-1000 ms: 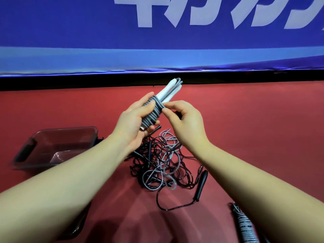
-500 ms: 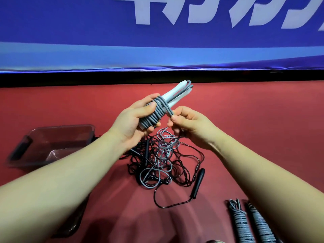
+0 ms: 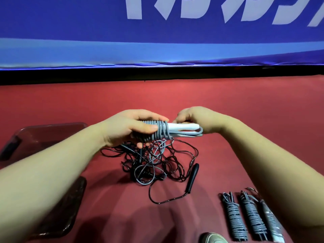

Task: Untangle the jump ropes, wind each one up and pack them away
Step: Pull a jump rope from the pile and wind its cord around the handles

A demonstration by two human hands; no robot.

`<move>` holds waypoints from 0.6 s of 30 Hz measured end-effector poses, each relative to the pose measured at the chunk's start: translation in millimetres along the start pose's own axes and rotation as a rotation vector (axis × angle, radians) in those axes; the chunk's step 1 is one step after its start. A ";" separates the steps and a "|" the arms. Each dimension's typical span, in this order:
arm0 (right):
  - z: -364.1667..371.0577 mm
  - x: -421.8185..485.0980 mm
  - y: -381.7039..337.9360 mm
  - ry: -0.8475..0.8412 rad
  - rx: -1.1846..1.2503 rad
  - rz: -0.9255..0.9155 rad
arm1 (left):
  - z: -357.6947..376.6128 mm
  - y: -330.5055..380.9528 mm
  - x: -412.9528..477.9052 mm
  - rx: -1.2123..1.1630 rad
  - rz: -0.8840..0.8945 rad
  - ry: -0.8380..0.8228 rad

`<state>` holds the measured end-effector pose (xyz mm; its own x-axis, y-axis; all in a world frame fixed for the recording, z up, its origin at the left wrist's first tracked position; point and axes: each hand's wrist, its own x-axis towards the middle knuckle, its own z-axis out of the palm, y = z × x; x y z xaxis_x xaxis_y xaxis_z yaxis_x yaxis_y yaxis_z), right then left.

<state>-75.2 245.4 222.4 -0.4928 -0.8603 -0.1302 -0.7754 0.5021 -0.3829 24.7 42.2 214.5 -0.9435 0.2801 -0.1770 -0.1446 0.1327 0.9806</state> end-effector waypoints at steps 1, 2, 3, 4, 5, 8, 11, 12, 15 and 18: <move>1.7 2.9 -1.2 0.037 -0.156 0.007 | 0.8 0.5 0.0 0.058 -0.015 -0.003; 3.1 5.4 -4.5 0.081 -0.316 -0.011 | 2.2 1.9 -0.2 0.130 -0.023 -0.011; 5.3 7.5 -8.0 0.119 -0.443 -0.026 | 2.9 2.5 -0.1 0.219 -0.025 -0.018; 6.4 8.7 -11.6 0.157 -0.520 -0.046 | 3.8 2.4 0.7 0.317 -0.022 -0.008; 6.4 9.4 -15.8 0.181 -0.562 -0.052 | 4.1 1.6 1.7 0.404 -0.020 0.013; 3.5 10.0 -21.5 0.183 -0.555 0.028 | 7.1 -3.5 5.8 0.474 -0.062 0.092; 3.8 11.0 -31.5 0.112 -0.363 0.113 | 11.5 -8.1 10.5 0.675 -0.094 0.187; 5.3 12.5 -35.4 0.095 -0.340 0.130 | 13.0 -8.2 12.0 0.755 -0.096 0.218; 10.5 18.7 -42.8 0.083 -0.388 0.190 | 16.4 -8.5 14.8 0.893 -0.121 0.283; 11.9 21.7 -44.7 0.116 -0.366 0.262 | 19.4 -12.8 18.9 1.038 -0.136 0.338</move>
<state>-46.6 203.3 225.7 -0.7154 -0.6953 -0.0686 -0.6970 0.7171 0.0004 14.6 64.2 196.9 -0.9946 -0.0513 -0.0902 -0.0818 0.9222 0.3779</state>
